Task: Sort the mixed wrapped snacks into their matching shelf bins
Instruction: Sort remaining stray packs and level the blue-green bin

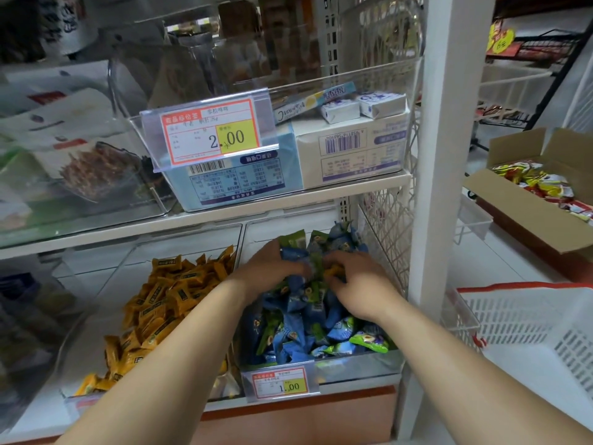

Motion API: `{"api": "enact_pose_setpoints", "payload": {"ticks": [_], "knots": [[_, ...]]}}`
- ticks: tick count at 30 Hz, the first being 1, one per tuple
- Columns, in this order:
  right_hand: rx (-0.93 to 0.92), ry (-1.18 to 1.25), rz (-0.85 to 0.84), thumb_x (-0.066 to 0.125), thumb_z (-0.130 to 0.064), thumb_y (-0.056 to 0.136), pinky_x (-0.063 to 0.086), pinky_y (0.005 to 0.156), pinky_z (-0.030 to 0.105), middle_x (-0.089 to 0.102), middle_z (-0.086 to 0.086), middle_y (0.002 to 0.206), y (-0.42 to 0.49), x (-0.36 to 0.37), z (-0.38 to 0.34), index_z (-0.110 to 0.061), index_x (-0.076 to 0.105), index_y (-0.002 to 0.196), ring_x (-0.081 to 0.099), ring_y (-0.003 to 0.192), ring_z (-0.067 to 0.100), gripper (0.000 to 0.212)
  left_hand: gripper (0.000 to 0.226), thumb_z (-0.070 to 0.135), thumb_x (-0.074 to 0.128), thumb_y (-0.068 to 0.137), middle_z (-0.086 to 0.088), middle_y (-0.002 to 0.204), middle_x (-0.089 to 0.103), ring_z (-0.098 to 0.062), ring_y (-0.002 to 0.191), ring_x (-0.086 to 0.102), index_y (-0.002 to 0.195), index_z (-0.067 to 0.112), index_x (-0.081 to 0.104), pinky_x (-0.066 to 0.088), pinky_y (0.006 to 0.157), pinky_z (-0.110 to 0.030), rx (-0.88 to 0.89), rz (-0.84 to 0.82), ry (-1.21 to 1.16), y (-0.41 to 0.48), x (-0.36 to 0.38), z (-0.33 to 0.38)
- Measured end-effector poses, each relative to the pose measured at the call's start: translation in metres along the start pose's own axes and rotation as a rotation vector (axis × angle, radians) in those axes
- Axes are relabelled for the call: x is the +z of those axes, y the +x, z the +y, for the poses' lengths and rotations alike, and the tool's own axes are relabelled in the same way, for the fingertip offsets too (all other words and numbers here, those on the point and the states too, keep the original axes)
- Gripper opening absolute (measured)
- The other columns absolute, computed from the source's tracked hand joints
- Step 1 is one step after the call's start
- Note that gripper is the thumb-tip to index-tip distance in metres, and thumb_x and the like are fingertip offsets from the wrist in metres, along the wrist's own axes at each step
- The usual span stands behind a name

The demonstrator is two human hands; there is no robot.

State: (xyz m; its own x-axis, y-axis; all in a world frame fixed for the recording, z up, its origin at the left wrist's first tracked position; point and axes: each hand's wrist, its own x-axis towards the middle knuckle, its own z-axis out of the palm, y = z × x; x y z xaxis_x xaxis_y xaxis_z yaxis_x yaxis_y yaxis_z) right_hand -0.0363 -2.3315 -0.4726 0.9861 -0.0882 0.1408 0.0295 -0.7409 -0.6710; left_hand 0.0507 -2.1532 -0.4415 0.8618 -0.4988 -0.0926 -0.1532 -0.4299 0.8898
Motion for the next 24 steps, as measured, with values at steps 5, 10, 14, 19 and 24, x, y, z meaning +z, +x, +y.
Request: {"api": "enact_pose_setpoints", "payload": {"ticks": [5, 10, 14, 19, 24], "knots": [[-0.005, 0.070, 0.134, 0.058, -0.030, 0.093, 0.053, 0.069, 0.041, 0.067, -0.004, 0.081, -0.001, -0.002, -0.004, -0.027, 0.065, 0.095, 0.061, 0.075, 0.018, 0.008, 0.082, 0.040, 0.074, 0.084, -0.003, 0.145, 0.050, -0.026, 0.124, 0.052, 0.151, 0.024, 0.030, 0.040, 0.087, -0.026, -0.209, 0.146, 0.427, 0.001, -0.004, -0.003], [-0.023, 0.311, 0.258, 0.060, -0.023, 0.092, 0.052, 0.071, 0.031, 0.069, -0.010, 0.086, -0.001, -0.003, -0.015, -0.030, 0.067, 0.093, 0.064, 0.080, 0.008, 0.010, 0.025, 0.039, 0.063, 0.093, 0.012, 0.128, 0.063, -0.010, 0.120, 0.058, 0.116, 0.049, 0.060, 0.044, 0.095, -0.022, 0.124, 0.148, 0.294, -0.015, 0.013, 0.013], [-0.036, 0.583, 0.289, 0.066, -0.001, 0.087, 0.054, 0.082, 0.034, 0.071, -0.002, 0.091, -0.001, -0.005, -0.025, -0.026, 0.065, 0.090, 0.068, 0.089, 0.013, 0.026, 0.024, 0.031, 0.070, 0.090, 0.013, 0.090, 0.072, 0.000, 0.083, 0.066, 0.097, 0.052, 0.063, 0.052, 0.076, -0.021, 0.262, 0.218, 0.209, -0.030, 0.023, 0.018], [-0.040, 0.619, 0.293, 0.070, 0.009, 0.080, 0.050, 0.077, 0.012, 0.067, -0.010, 0.095, -0.005, -0.005, -0.029, -0.029, 0.061, 0.096, 0.066, 0.086, 0.002, 0.042, 0.017, 0.025, 0.074, 0.087, 0.016, 0.089, 0.070, 0.000, 0.081, 0.065, 0.093, 0.038, 0.066, 0.053, 0.072, -0.021, 0.246, 0.325, 0.222, -0.044, 0.014, 0.020], [-0.107, -0.026, 0.243, 0.071, -0.018, 0.082, 0.047, 0.095, 0.038, 0.058, 0.009, 0.126, -0.013, -0.002, -0.031, -0.017, 0.059, 0.130, 0.055, 0.115, 0.032, 0.050, 0.011, 0.037, 0.072, 0.086, 0.017, 0.087, 0.067, 0.000, 0.074, 0.062, 0.093, 0.037, 0.064, 0.050, 0.062, -0.017, 0.209, 0.465, 0.305, -0.069, -0.012, 0.020]]}}
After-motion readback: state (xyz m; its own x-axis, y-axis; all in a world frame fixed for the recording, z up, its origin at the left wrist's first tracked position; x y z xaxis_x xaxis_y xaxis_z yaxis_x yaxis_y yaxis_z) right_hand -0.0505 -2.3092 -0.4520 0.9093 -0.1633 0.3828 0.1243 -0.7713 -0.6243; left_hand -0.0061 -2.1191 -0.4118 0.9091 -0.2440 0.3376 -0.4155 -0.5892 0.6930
